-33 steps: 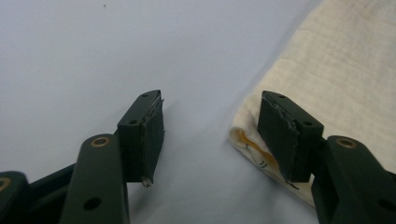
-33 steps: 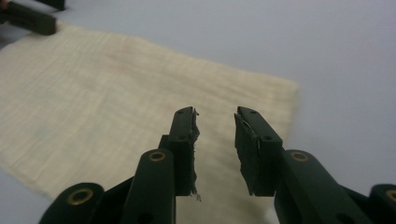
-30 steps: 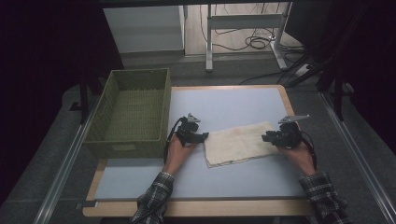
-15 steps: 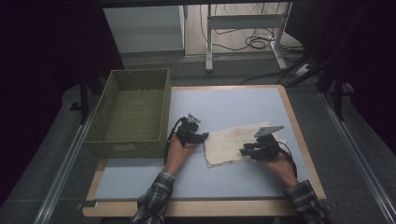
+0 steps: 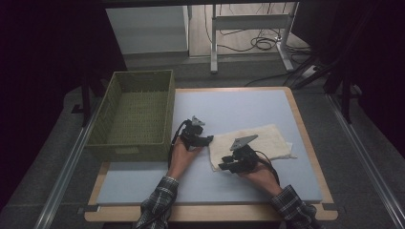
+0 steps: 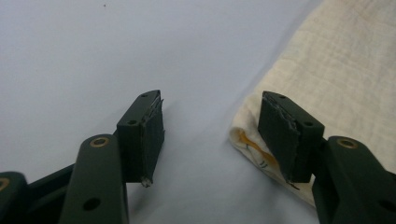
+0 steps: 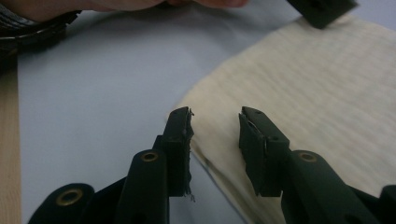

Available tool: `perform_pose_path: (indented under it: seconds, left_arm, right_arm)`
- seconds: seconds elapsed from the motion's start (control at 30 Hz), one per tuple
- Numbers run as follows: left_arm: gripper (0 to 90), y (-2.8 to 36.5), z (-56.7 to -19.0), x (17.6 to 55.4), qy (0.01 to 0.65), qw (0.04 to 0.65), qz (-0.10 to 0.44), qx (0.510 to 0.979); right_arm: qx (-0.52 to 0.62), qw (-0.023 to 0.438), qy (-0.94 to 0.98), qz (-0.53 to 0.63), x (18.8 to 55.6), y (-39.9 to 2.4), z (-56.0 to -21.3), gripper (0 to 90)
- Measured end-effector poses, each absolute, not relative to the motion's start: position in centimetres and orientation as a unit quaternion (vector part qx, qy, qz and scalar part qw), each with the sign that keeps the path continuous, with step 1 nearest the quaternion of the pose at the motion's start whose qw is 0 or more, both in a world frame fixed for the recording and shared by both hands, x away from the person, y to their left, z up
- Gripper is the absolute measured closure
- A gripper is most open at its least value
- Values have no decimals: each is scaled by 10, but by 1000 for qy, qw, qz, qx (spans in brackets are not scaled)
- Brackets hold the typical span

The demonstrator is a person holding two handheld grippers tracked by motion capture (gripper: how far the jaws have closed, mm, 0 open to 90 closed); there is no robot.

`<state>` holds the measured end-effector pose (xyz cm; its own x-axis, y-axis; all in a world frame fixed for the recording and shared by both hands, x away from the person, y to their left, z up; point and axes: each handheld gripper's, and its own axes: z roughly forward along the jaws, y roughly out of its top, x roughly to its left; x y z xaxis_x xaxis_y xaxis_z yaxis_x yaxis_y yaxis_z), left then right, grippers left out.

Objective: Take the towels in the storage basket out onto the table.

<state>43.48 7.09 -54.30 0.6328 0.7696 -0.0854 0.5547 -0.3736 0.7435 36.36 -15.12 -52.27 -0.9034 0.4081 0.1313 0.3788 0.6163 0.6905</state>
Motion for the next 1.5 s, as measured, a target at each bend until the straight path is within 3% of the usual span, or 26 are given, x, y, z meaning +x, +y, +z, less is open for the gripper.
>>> perform_pose_path:
  seconds: [0.17,0.3,0.37,0.4,0.5,0.63,0.67,0.77,0.97,1.23,1.5]
  left_arm:
    - [405,71,-543,435,404,387,139,817]
    - [405,71,-543,435,405,387,138,817]
    - [405,71,-543,435,405,387,139,817]
    - [407,71,-543,435,405,387,139,817]
    - [425,71,-543,434,405,386,141,817]
    - [693,69,-542,432,373,397,127,829]
    - [791,67,-542,432,372,409,98,828]
    - [870,68,-542,432,378,412,92,824]
    - [877,77,-539,409,410,405,170,799]
    - [871,81,-530,404,416,429,177,782]
    - [868,53,-513,414,379,448,181,789]
  right_arm:
    - [205,19,904,375,359,-131,-526,594]
    - [196,40,909,365,355,-124,-527,617]
    - [178,84,918,345,348,-119,-526,709]
    - [177,88,919,340,348,-119,-526,778]
    - [188,78,920,335,351,-119,-524,833]
    - [200,60,916,342,355,-122,-524,845]
    - [204,50,913,349,356,-124,-524,845]
    - [207,41,910,358,356,-126,-525,844]
    - [197,24,903,381,357,-112,-522,843]
    - [193,28,896,399,353,-112,-513,842]
    - [222,51,879,420,352,-148,-500,839]
